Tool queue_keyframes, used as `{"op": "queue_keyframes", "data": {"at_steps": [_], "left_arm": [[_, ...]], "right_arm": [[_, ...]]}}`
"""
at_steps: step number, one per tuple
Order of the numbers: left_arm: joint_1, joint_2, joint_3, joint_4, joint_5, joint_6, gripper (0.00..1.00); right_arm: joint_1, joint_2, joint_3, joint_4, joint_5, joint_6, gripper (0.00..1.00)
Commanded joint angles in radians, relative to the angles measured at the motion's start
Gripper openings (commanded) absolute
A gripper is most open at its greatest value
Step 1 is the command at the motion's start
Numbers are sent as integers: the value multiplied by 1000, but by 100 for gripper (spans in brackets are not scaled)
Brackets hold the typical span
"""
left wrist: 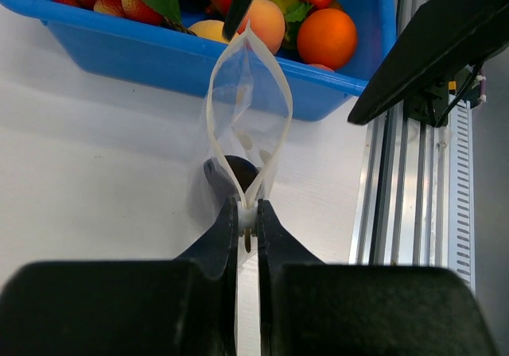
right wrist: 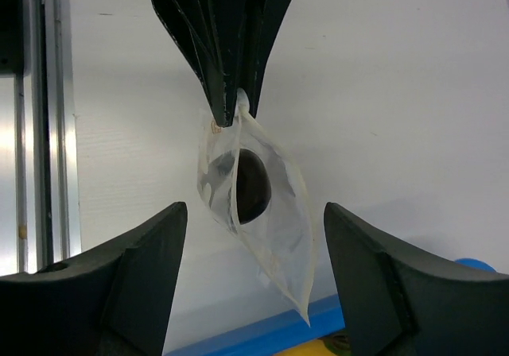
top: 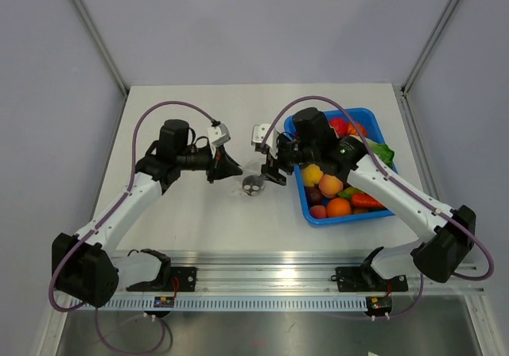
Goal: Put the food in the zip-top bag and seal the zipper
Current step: Zip the zipper food storage bag at the center of the board.
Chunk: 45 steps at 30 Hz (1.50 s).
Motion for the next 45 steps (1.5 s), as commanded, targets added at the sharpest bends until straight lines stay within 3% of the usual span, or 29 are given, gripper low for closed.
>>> {"op": "queue_keyframes", "data": {"at_steps": [1, 7, 13, 17, 21, 22, 23, 24, 25, 26, 28, 34, 40, 45], "left_arm": [[2, -33, 27, -8, 37, 26, 0], [2, -34, 22, 0, 40, 20, 0], [2, -42, 15, 0, 52, 26, 0], [2, -45, 12, -5, 57, 33, 0], [2, -51, 12, -5, 55, 36, 0], [2, -54, 13, -6, 55, 42, 0], [2, -56, 13, -8, 57, 46, 0], [2, -56, 15, -9, 57, 49, 1], [4, -54, 18, -12, 55, 43, 14], [5, -50, 19, -19, 55, 40, 49], [10, -53, 6, -3, 39, 5, 66], [88, -128, -148, 280, 81, -135, 67], [93, -57, -110, 280, 129, -162, 60], [93, -62, -136, 429, 170, -275, 57]], "right_arm": [[4, 24, 67, 2, -98, -64, 78], [10, 93, 75, 29, -162, -23, 80], [11, 142, 44, 144, -119, 31, 80], [11, 191, 93, 115, -133, 39, 74], [11, 227, 127, 74, -138, 55, 33], [11, 221, 125, 80, -135, 60, 11], [11, 216, 113, 90, -129, 66, 2], [11, 208, 104, 118, -118, 83, 0], [11, 187, 92, 135, -115, 88, 0], [11, 173, 60, 158, -109, 95, 0], [10, 133, 8, 241, -86, 123, 0], [-5, 89, -33, 292, -95, 158, 0], [-7, 78, -48, 315, -113, 181, 0], [-7, 79, -45, 308, -112, 184, 0]]}}
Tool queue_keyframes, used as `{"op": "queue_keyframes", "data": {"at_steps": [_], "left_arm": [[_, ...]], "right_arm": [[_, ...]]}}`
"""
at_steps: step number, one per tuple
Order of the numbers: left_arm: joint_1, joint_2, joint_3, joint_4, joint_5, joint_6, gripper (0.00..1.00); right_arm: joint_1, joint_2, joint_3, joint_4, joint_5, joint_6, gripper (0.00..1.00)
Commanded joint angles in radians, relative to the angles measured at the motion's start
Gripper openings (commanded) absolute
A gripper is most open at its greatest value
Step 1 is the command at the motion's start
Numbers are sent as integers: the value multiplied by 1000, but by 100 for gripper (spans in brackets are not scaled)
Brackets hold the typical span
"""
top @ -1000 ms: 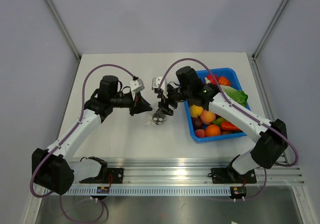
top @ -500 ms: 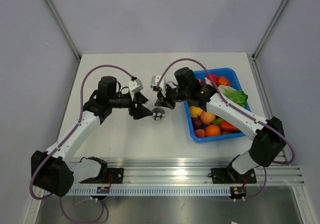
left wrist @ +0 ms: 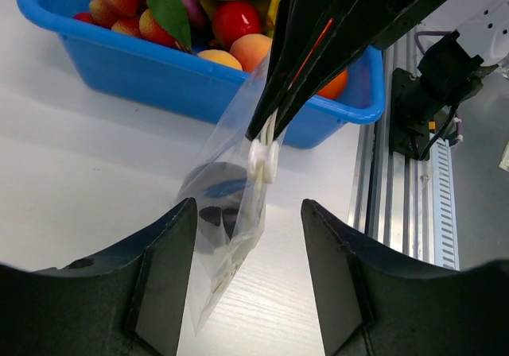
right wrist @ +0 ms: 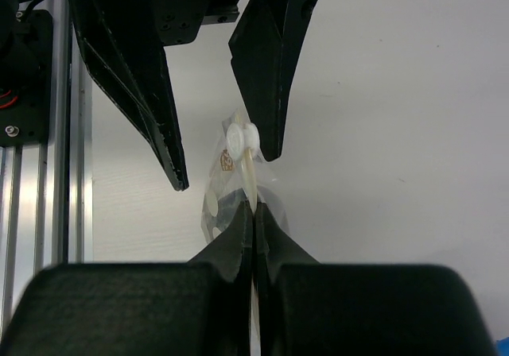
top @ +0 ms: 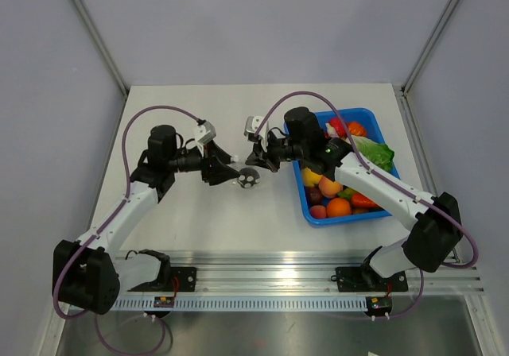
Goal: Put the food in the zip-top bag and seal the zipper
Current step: Zip the zipper food storage bag at the center of the board.
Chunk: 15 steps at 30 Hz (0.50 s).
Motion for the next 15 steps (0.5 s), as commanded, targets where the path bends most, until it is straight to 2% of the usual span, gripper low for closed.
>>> {"op": "queue_keyframes", "data": {"at_steps": [1, 7, 8, 10, 11, 15], "left_arm": [[3, -13, 6, 195, 69, -95, 57], [2, -6, 11, 220, 91, -124, 44], [2, -4, 11, 220, 97, -125, 35], [2, 5, 20, 184, 99, -109, 30], [2, 11, 23, 174, 105, -99, 25], [2, 11, 26, 150, 108, -87, 22]], "right_arm": [[-6, -31, 2, 48, -15, 13, 0], [-6, -30, 3, 45, -17, 13, 0], [-6, -31, 3, 48, -18, 13, 0], [-6, -30, 5, 49, -18, 16, 0], [-6, -28, 5, 51, -18, 16, 0], [-6, -23, 8, 54, -18, 19, 0]]}}
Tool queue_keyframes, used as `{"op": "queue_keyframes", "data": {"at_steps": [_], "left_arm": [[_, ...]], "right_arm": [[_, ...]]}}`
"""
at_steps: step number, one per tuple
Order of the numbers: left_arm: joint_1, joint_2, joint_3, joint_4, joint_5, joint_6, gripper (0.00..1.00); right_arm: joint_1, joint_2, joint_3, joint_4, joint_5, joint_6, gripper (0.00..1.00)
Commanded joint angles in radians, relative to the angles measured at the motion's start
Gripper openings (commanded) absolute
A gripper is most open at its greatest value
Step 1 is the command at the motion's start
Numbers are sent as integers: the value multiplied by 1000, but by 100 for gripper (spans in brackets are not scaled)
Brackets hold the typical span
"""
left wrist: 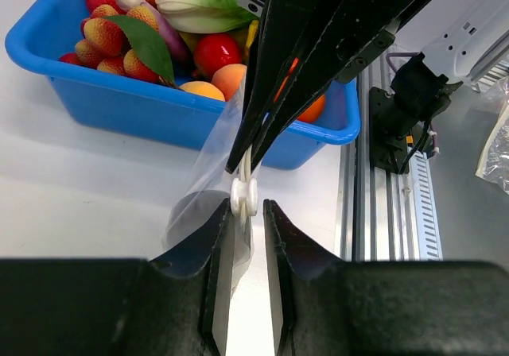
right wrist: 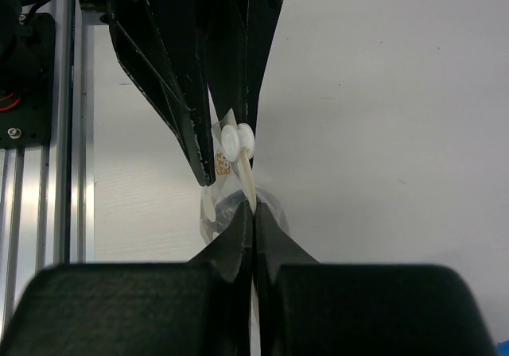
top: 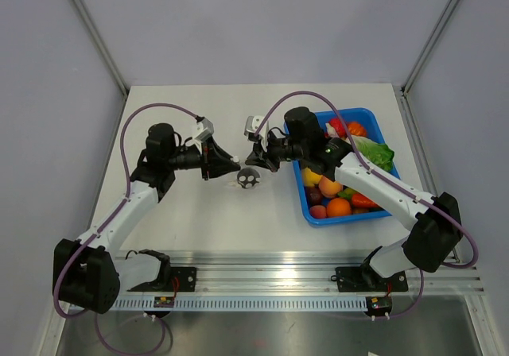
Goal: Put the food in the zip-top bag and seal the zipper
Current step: Zip the zipper food storage bag at the center of the board.
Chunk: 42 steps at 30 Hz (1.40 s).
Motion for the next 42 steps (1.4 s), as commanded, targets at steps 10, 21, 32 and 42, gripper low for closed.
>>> {"op": "queue_keyframes", "data": {"at_steps": [10, 21, 32, 42], "left_arm": [[2, -20, 22, -13, 29, 40, 0], [3, -51, 31, -58, -14, 74, 0], [3, -65, 22, -61, -13, 84, 0], [3, -66, 22, -66, -10, 93, 0]], "right_arm": [[-7, -16, 19, 32, -8, 27, 27], [-5, -30, 132, -103, -103, -46, 49], [-4, 82, 223, -116, -195, 13, 49], [-4, 116, 246, -91, -222, 48, 37]]}}
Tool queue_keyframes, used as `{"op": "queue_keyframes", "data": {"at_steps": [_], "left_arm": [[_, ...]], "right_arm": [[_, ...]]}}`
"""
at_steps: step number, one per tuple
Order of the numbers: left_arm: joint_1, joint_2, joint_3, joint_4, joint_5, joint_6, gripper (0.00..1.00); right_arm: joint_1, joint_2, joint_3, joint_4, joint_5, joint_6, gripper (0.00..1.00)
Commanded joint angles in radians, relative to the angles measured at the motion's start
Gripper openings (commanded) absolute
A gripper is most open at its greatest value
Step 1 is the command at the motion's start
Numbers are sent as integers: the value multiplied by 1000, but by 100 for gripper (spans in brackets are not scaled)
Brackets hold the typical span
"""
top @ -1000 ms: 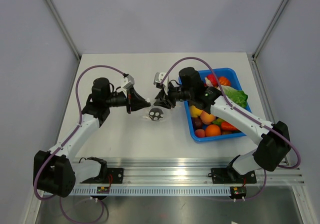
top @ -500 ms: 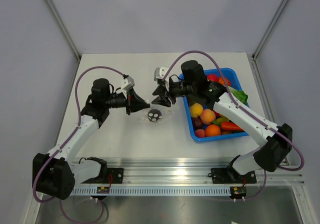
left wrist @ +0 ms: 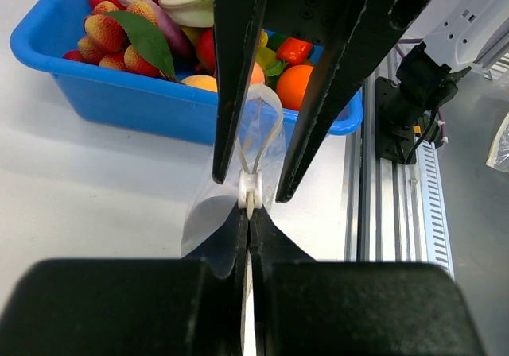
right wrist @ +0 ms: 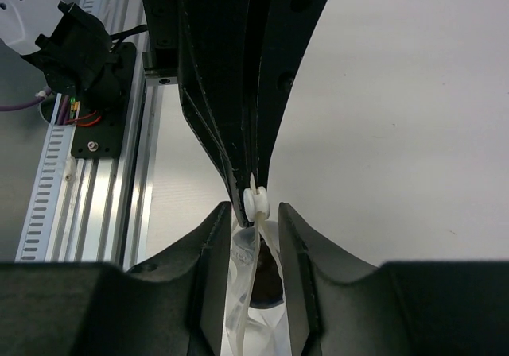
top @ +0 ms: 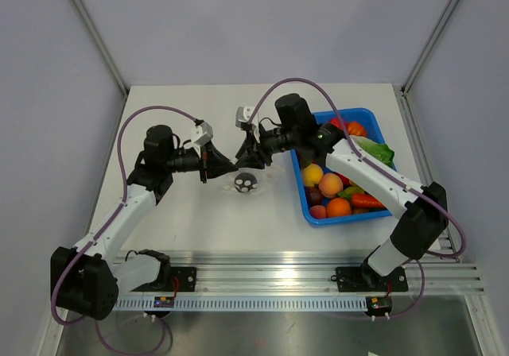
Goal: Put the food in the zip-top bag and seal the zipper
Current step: Zip the zipper food storage bag at the center of the board.
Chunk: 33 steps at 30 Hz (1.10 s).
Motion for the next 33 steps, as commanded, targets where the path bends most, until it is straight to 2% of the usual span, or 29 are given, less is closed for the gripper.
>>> {"op": "queue_keyframes", "data": {"at_steps": [1, 7, 14, 15, 16, 19, 33], "left_arm": [[1, -23, 22, 15, 3, 24, 0], [1, -24, 22, 13, 3, 28, 0], [1, -24, 26, 15, 3, 31, 0], [1, -23, 26, 12, 5, 30, 0], [1, -23, 26, 12, 2, 34, 0], [1, -23, 26, 11, -1, 34, 0], [17, -56, 12, 68, -52, 1, 0]], "right_arm": [[-4, 2, 52, 25, -38, 21, 36], [-4, 24, 67, 16, -55, 32, 24], [-4, 43, 87, -1, -67, 34, 24], [-4, 43, 84, -3, -67, 32, 20], [-4, 43, 84, -4, -65, 34, 10], [-5, 43, 84, -10, -62, 29, 0], [-4, -53, -78, -9, 48, 12, 0]]}}
